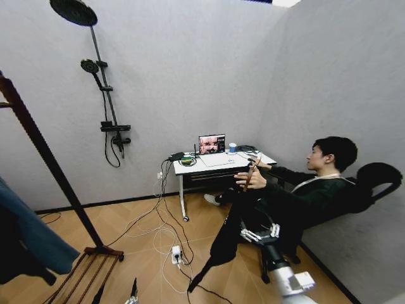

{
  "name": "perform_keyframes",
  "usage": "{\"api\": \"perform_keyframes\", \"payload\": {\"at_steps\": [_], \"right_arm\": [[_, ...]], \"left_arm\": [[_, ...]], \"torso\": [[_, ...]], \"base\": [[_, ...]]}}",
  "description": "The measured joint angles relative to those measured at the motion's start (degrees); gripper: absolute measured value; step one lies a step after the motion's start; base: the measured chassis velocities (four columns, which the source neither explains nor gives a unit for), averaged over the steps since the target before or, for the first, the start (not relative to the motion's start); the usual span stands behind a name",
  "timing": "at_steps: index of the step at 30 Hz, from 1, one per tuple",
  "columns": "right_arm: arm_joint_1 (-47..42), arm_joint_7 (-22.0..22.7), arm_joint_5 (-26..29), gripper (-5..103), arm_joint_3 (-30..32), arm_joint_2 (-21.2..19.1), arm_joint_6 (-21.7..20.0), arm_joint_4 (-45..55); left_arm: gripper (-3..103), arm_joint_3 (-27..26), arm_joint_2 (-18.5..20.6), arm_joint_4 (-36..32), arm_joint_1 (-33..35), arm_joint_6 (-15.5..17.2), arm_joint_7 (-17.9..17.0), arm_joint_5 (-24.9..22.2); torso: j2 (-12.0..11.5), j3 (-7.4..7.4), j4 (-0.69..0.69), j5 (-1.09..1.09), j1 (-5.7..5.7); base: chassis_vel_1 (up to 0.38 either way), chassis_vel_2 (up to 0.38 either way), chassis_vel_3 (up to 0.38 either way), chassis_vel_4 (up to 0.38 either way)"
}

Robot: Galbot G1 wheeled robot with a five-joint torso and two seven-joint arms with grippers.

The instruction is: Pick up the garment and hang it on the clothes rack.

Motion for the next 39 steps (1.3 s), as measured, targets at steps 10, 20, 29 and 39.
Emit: {"api": "perform_keyframes", "payload": {"at_steps": [10,20,29,39], "right_arm": [[6.2,4.4,8.6,100,1.9,-3.9,-8.0,6.0],[16.2,10.4,13.2,100,2.4,-8.8,-12.8,-0.1],[23.8,11.4,13.6,86,0.8,-11.9,-13.5,-5.8],[24.9,11.3,12.0,48,0.7,-10.9,-11.6,-9.2]], "left_arm": [[100,0.0,0.0,0.0,0.0,0.0,0.0,0.0],[100,0.0,0.0,0.0,0.0,0.0,0.0,0.0],[100,0.0,0.0,0.0,0.0,0.0,0.0,0.0],[100,0.0,0.0,0.0,0.0,0.0,0.0,0.0]], "torso": [[0.0,-0.01,-0.02,0.00,-0.01],[0.0,0.00,-0.02,0.01,-0.02],[0.0,0.00,-0.02,0.01,-0.01],[0.0,-0.01,-0.02,0.01,-0.02]], "base": [[-0.002,0.010,0.002,-0.010],[0.000,0.000,0.000,0.000],[0.000,0.000,0.000,0.000],[0.000,0.000,0.000,0.000]]}}
